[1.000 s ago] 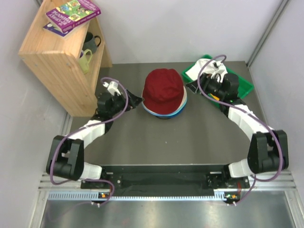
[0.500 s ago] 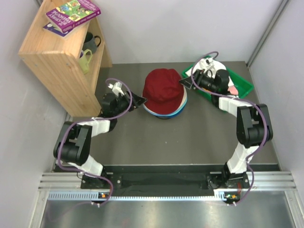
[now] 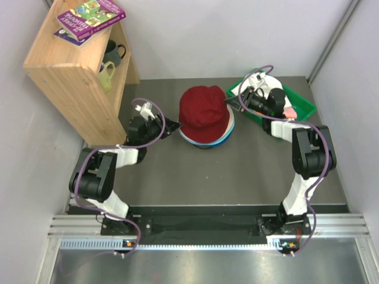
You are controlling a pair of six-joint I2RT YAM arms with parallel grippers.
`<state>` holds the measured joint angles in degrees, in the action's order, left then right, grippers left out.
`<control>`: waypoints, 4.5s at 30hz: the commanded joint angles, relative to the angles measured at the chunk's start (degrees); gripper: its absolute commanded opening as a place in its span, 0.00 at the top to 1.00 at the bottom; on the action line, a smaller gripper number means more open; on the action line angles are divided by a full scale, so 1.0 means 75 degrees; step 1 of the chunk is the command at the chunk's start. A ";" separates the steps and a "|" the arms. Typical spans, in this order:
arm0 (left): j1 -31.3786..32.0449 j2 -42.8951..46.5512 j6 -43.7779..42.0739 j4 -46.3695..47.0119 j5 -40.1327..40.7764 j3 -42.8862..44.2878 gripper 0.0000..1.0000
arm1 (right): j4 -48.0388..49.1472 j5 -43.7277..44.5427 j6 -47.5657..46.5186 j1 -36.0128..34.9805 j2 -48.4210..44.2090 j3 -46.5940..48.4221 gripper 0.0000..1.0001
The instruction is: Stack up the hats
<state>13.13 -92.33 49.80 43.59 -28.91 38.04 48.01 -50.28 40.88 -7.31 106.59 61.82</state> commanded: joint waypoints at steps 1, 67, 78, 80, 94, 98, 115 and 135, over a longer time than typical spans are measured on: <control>-0.0004 -0.0099 0.0192 0.0902 -0.0013 0.0248 0.52 | -0.0072 -0.0129 -0.0410 0.0037 -0.0102 0.0019 0.81; -0.0555 0.3136 -0.2949 -0.3587 0.3588 -0.0982 0.01 | -0.6941 0.6646 -0.4126 0.1361 -0.2155 0.1810 0.11; -0.0531 0.2667 -0.2972 -0.3586 0.3432 -0.0900 0.01 | -0.6635 0.5920 -0.5052 0.1467 0.1792 0.5372 0.10; -0.0531 0.2714 -0.3007 -0.3621 0.3490 -0.0901 0.01 | -0.6834 0.5896 -0.5076 0.1467 0.2146 0.5898 0.10; -0.0531 0.3029 -0.3054 -0.3703 0.3619 -0.0935 0.02 | -0.6272 0.7043 -0.4842 0.1397 -0.0064 0.4496 1.00; -0.0473 0.3404 -0.3031 -0.3691 0.3574 -0.1006 0.02 | -0.6728 0.7103 -0.4562 0.1304 -0.1505 0.4098 1.00; 0.2093 0.4940 -0.1357 -0.2688 0.2812 -0.0302 0.05 | -0.6579 0.8262 -0.2746 -0.2280 -0.5831 0.1837 1.00; 0.3066 0.3593 -0.0640 -0.0469 0.2799 0.0576 0.13 | -0.6155 0.9118 -0.2510 -0.4650 -0.5774 0.1367 1.00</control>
<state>35.94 -64.42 45.01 33.76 -10.07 39.57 -1.48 16.53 21.28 -40.38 63.83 71.55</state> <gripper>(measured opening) 0.924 0.029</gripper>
